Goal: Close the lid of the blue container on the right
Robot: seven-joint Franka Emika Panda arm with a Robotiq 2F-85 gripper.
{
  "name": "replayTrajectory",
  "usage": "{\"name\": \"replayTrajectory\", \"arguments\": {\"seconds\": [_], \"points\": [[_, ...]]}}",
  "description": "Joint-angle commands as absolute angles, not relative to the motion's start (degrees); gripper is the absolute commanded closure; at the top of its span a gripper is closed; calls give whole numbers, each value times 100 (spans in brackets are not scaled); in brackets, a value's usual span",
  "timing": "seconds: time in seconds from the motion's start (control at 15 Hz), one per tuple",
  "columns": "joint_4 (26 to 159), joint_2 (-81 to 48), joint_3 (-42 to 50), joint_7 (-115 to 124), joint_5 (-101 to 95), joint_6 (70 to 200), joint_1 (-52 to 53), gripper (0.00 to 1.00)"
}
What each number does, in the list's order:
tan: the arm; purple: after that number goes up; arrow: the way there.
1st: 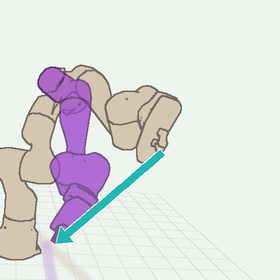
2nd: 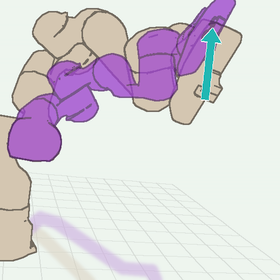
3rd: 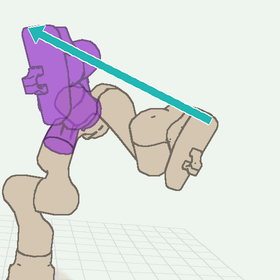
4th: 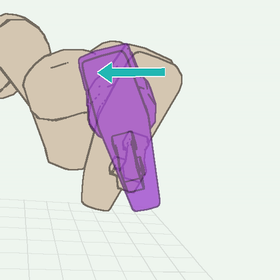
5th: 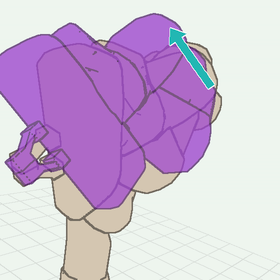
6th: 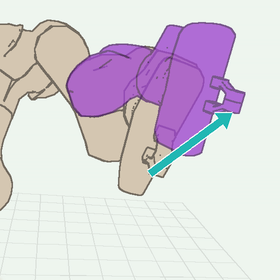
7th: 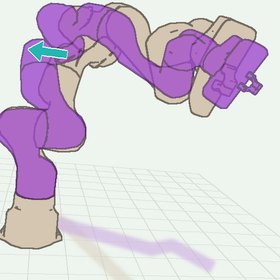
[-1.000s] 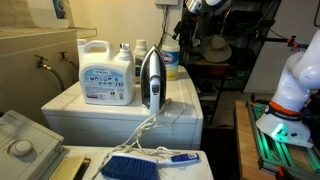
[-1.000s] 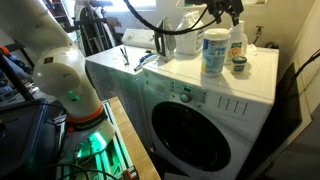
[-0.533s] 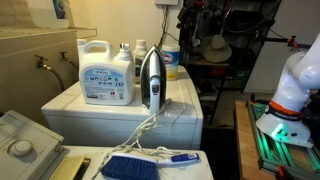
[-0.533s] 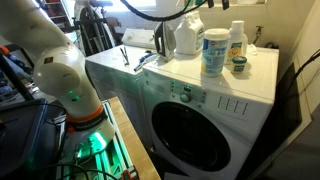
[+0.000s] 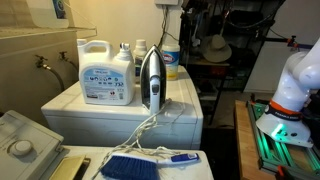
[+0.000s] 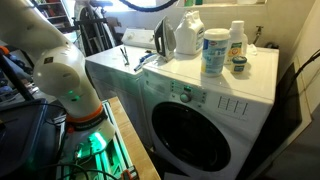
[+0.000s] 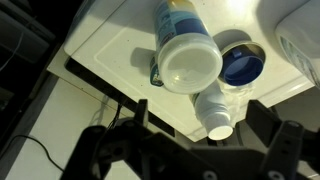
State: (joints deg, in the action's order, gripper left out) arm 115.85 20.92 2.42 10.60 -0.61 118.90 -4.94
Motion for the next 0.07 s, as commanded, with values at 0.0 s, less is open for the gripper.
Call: {"name": "replayTrajectory", "arguments": {"seconds": [0.0], "points": [[11568, 2083, 233, 1059, -54, 11874, -506, 0]]}}
